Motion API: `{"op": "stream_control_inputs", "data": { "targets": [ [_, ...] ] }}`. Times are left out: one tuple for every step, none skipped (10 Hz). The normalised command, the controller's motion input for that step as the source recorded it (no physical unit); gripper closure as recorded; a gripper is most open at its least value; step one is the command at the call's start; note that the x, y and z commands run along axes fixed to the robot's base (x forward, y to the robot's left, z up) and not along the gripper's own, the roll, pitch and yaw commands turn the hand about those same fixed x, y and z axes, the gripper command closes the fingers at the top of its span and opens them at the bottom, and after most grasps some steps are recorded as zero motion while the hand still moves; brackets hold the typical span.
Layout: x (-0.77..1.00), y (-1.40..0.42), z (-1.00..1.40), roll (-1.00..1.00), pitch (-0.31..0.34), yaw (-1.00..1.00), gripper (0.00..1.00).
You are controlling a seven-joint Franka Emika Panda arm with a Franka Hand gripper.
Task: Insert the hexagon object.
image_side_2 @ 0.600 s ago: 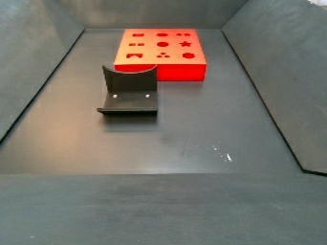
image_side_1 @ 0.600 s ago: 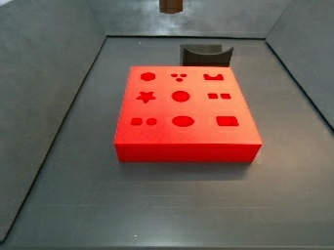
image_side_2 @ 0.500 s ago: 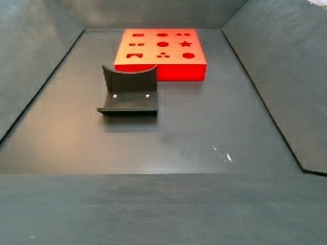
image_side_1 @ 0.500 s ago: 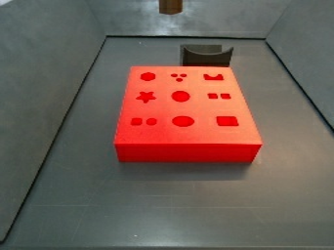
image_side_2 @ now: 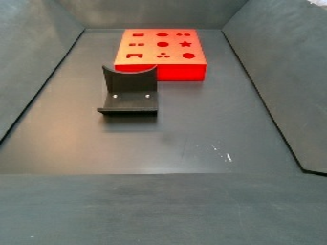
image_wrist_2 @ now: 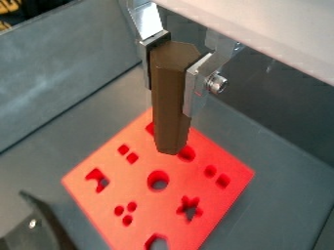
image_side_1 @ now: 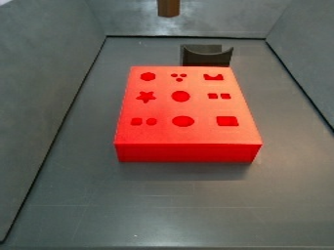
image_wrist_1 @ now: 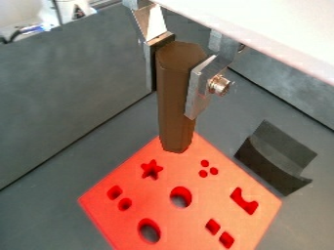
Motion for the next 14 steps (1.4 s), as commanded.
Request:
{"op": "stream_control_inputs", "data": {
  "targets": [
    [0.0, 0.81, -0.51, -0.29, -0.146, 0.0, 1.0],
    [-0.16, 0.83, -0.48, -0.26, -0.21, 0.0, 1.0],
    [-0.33, 0.83, -0.51, -0.2, -0.25, 0.0, 1.0],
    [-0.45, 0.78, -0.52, -0.16, -0.276, 0.0, 1.0],
    [-0.36, 0.61, -0.59, -0.1, -0.227, 0.0, 1.0],
    [0.0, 0.27, -0.57, 0.0, 0.01, -0.24, 1.0],
    [0.0, 0.07, -0.76, 0.07, 0.091, -0.42, 1.0],
    [0.22, -0.07, -0.6, 0.16, 0.211, -0.42, 1.0],
    [0.26, -0.15, -0.58, 0.15, 0.227, -0.4, 1.0],
    [0.22, 0.0, -0.52, 0.09, 0.279, -0.44, 1.0],
    [0.28, 0.0, -0.19, 0.0, 0.183, -0.17, 1.0],
    [0.0, 0.02, 0.0, 0.0, 0.0, 0.0, 1.0],
    [0.0, 0.04, 0.0, -0.02, 0.0, 0.0, 1.0],
    [-0.3, 0.01, -0.1, 0.0, 0.0, -0.11, 1.0]
  ]
}}
